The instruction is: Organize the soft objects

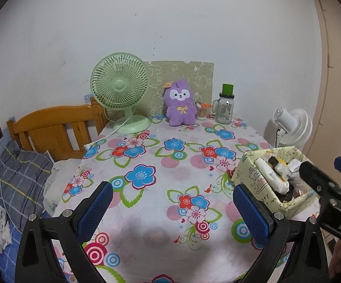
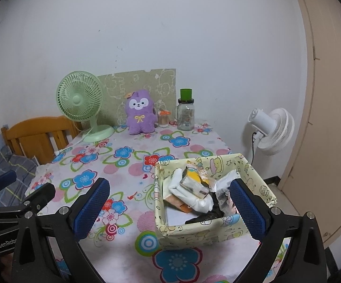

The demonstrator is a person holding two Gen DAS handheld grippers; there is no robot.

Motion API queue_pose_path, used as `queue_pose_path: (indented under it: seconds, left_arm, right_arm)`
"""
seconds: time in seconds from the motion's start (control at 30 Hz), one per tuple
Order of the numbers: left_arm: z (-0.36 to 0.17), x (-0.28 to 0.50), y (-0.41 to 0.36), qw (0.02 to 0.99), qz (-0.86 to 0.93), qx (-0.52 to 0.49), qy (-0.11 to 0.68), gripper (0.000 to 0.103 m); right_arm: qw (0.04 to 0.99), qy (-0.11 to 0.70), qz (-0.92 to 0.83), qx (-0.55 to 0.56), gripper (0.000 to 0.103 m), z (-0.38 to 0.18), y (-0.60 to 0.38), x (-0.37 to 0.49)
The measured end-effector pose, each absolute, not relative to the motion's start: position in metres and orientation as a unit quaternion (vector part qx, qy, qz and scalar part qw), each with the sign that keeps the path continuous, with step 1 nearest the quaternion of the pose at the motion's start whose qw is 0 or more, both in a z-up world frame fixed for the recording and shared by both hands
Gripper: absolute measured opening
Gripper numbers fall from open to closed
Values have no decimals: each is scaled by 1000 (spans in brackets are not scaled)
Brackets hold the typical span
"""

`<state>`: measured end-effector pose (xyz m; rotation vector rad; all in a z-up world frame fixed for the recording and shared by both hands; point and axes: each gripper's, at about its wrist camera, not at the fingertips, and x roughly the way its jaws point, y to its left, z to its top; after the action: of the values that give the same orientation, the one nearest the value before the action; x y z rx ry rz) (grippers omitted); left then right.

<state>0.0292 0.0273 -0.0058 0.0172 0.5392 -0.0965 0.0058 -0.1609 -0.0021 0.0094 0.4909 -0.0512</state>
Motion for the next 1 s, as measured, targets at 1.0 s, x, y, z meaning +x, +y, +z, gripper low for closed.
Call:
queue_pose_path:
  seconds: [1.0]
  left_arm:
    - [-4, 32, 27, 964, -45, -2, 263, 103]
  right_arm:
    - [970, 243, -20, 14, 103, -4, -161, 7]
